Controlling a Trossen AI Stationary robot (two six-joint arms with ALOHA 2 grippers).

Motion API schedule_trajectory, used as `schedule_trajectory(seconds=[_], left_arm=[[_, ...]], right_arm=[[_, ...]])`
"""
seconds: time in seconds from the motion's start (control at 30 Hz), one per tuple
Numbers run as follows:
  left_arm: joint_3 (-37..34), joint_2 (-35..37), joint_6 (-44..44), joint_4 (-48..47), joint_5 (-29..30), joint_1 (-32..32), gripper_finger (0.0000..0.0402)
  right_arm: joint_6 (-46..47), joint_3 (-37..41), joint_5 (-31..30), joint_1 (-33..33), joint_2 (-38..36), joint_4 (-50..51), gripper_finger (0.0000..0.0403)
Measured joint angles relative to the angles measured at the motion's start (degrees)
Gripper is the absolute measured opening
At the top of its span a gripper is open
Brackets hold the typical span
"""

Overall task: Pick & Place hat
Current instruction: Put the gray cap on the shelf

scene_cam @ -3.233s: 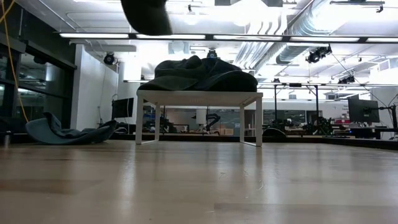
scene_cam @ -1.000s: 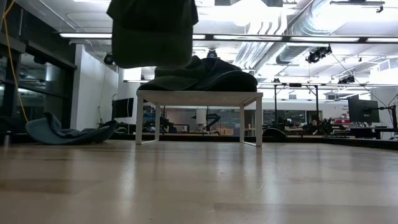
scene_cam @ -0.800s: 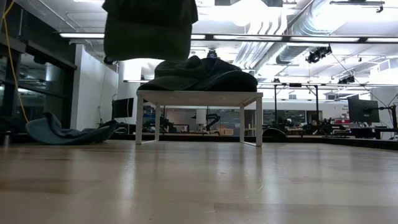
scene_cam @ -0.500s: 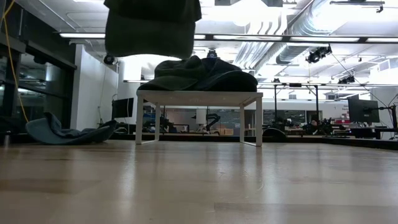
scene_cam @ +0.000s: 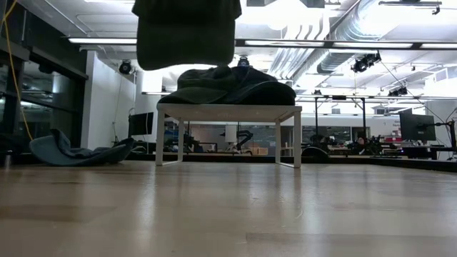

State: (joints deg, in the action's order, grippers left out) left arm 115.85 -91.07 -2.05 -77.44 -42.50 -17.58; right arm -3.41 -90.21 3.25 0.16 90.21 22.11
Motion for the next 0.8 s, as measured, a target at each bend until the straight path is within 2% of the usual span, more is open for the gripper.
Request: schedule_trajectory(seconds=[0.13,0.33,0.47,0.63,0.8], left_arm=[[0.0,0.0,1.4,0.4,1.5,0.0,0.0057],[0.0,0.0,3.8,3.1,3.1,0.0,0.0071],[1.8,0.6,4.5,2.7,10.7,0.0,0.0073],[8.7,0.6,7.6,2.1,19.9,0.0,0.0074],[15.4,0.6,12.9,1.9,25.4,0.1,0.0075]], right_arm=[[0.5,0.0,-1.5,0.0,0.0,0.0,0.0009],[3.0,0.0,-3.0,0.0,0.0,0.0,0.0004],[3.6,0.0,-4.4,0.4,0.0,-0.1,0.0003],[5.2,0.0,-7.5,0.9,0.0,-2.3,0.0002],[5.5,0.0,-10.8,1.9,0.0,-7.6,0.0001]])
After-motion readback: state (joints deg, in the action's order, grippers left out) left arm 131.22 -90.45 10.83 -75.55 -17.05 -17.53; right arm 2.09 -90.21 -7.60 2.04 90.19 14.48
